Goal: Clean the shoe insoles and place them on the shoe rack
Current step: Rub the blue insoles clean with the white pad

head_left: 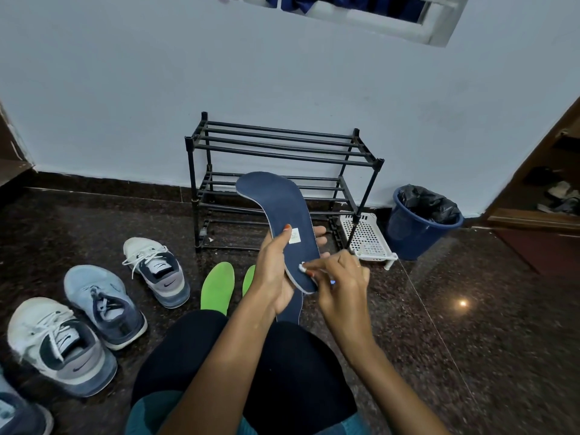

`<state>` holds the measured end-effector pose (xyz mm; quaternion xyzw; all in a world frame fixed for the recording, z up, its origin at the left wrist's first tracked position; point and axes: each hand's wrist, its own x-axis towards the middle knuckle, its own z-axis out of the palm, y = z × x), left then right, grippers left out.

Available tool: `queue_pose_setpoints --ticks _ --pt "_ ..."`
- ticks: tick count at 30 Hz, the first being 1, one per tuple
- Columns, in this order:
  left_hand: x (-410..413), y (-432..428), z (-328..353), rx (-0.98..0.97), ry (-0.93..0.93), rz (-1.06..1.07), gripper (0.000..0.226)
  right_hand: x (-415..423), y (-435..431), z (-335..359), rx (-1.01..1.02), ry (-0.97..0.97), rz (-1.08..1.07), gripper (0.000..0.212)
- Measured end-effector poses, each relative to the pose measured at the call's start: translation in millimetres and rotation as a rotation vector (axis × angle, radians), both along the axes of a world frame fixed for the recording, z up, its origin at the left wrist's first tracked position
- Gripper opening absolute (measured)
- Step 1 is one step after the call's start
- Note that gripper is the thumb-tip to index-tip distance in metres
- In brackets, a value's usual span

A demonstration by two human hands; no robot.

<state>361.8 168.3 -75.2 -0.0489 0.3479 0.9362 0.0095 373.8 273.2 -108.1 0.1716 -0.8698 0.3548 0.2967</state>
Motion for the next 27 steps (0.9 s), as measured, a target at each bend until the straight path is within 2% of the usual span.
queue_pose_setpoints --ticks 3,12,22,27 --pt "0.2 0.5 0.8 0.004 -0.002 0.017 0.033 -4.6 0.8 -1.2 0.01 0.028 -0.034 0.016" --pt "-1.7 2.5 -0.3 0.042 -0.036 0.118 0.029 17.4 -22.5 -6.6 -0.215 -0.083 0.085 0.017" --pt "1.9 5.5 -0.4 -0.036 0.0 0.001 0.026 -9.3 -10.3 3.0 0.09 0.119 -0.101 0.013" --pt "0.5 7.1 -2.8 -0.113 -0.05 -0.007 0.019 -30.4 -13.5 16.0 0.079 0.182 -0.163 0.012"
